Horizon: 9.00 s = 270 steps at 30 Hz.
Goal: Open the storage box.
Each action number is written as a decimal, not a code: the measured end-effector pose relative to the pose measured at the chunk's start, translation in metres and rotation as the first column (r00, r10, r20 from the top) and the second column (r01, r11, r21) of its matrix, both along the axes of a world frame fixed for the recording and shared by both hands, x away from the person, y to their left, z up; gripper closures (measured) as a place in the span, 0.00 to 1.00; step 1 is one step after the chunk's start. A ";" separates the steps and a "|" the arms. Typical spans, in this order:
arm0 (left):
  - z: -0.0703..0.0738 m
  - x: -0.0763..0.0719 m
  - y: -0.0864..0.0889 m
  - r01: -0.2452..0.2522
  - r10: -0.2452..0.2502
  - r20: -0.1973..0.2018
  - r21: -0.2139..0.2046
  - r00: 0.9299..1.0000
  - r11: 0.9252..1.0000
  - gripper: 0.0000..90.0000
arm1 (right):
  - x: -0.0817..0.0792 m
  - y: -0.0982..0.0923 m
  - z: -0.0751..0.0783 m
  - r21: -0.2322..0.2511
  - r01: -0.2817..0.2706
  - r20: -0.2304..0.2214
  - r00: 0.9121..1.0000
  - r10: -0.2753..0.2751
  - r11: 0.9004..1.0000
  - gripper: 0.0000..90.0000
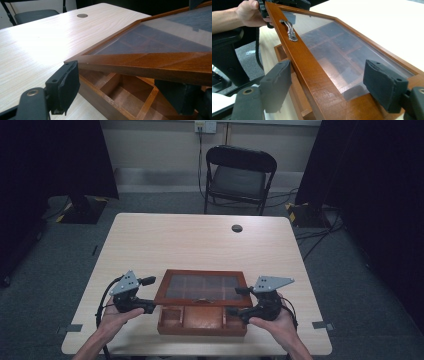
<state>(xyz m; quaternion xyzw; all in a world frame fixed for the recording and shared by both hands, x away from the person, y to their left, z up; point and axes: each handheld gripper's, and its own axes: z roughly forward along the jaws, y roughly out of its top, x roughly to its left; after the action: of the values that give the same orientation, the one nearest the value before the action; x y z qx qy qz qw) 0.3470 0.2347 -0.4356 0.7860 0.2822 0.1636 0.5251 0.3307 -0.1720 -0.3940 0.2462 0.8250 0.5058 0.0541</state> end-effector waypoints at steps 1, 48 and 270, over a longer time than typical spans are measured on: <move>0.000 0.000 0.000 -0.003 0.003 0.000 -0.006 1.000 1.000 0.23 | 0.000 -0.001 0.000 0.000 0.002 0.005 1.000 -0.002 1.000 0.25; 0.030 0.023 -0.014 0.036 -0.034 0.029 -0.090 0.999 0.995 0.44 | 0.040 -0.019 0.009 0.072 0.129 0.050 0.990 -0.133 0.989 0.44; -0.057 0.135 -0.019 -0.161 0.106 -0.396 -0.108 0.912 0.981 0.35 | 0.172 -0.006 -0.089 -0.061 0.418 -0.279 0.865 -0.417 0.907 0.17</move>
<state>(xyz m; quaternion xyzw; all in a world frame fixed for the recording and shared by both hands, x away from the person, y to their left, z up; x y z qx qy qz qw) 0.4820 0.2153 -0.4923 0.7433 0.4445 0.0199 0.4996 0.5024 -0.1785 -0.4827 0.4890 0.7509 0.4418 0.0424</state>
